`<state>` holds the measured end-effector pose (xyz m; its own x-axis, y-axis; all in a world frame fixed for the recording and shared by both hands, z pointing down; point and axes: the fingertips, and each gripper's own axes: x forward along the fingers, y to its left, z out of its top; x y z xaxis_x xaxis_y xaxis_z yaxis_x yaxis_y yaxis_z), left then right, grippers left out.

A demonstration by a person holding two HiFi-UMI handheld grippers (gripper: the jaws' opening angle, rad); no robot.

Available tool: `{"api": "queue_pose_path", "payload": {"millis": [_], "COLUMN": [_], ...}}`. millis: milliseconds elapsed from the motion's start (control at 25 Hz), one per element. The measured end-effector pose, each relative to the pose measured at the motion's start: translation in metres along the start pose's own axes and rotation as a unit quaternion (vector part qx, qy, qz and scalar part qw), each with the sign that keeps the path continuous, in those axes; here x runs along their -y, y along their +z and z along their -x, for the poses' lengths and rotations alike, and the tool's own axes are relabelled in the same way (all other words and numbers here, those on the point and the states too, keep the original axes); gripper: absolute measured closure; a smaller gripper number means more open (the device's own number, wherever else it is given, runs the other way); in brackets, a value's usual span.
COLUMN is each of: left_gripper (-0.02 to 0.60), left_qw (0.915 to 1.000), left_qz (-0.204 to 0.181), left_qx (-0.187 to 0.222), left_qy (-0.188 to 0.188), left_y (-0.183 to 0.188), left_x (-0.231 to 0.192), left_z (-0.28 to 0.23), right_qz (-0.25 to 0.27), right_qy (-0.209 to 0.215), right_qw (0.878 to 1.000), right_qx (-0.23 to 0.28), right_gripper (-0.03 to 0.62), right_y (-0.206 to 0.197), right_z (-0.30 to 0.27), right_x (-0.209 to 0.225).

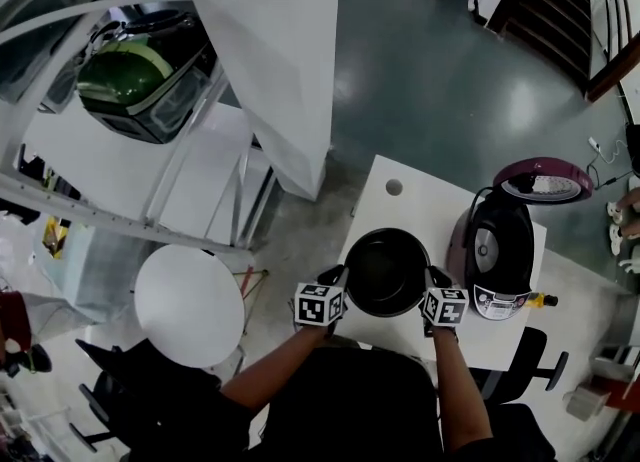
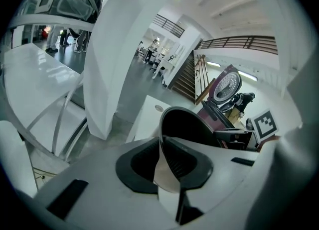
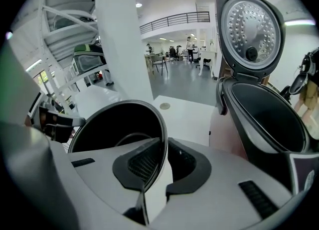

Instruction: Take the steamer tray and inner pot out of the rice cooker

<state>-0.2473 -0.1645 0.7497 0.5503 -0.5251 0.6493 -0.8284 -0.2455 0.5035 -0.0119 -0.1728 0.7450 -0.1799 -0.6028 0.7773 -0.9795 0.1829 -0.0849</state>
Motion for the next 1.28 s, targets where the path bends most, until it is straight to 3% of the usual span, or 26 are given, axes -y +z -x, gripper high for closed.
{"api": "queue_pose_path", "payload": {"millis": [120, 240, 400, 560, 640, 800, 1000, 1160, 1280], "left_gripper": [0.552, 0.552, 0.554, 0.572, 0.574, 0.575, 0.575, 0.575, 0.575], "left_qw": [0.9994, 0.9970, 0.9925, 0.9780, 0.9734, 0.9744, 0.9686, 0.9552, 0.9442], "left_qz": [-0.002, -0.011, -0.020, -0.021, -0.029, -0.066, -0.112, -0.165, -0.191], "left_qx": [0.035, 0.074, 0.110, 0.168, 0.171, 0.153, 0.192, 0.206, 0.219], "left_qy": [-0.003, -0.020, -0.051, -0.122, -0.149, -0.151, -0.112, -0.134, -0.155], "left_y": [0.015, 0.031, 0.048, 0.063, 0.053, 0.017, -0.003, -0.027, -0.049], "left_x": [0.004, 0.014, 0.032, 0.073, 0.095, 0.147, 0.210, 0.278, 0.327], "left_z": [0.005, 0.013, 0.033, 0.065, 0.074, 0.083, 0.101, 0.120, 0.132], "right_qz": [0.009, -0.013, -0.007, -0.018, -0.030, -0.038, -0.026, -0.024, -0.004], "right_qy": [0.000, 0.004, 0.039, 0.057, 0.059, 0.049, 0.020, -0.009, -0.006], "right_qw": [1.000, 0.999, 0.997, 0.993, 0.990, 0.983, 0.976, 0.967, 0.959], "right_qx": [0.012, 0.040, 0.065, 0.102, 0.125, 0.174, 0.217, 0.254, 0.282], "right_gripper": [0.562, 0.562, 0.571, 0.594, 0.594, 0.594, 0.594, 0.593, 0.594], "right_y": [0.003, 0.004, 0.003, -0.002, -0.005, -0.014, -0.035, -0.057, -0.073], "right_z": [0.008, 0.029, 0.075, 0.133, 0.158, 0.212, 0.276, 0.329, 0.363], "right_x": [0.000, 0.000, -0.015, -0.007, 0.004, 0.036, 0.072, 0.105, 0.119]}}
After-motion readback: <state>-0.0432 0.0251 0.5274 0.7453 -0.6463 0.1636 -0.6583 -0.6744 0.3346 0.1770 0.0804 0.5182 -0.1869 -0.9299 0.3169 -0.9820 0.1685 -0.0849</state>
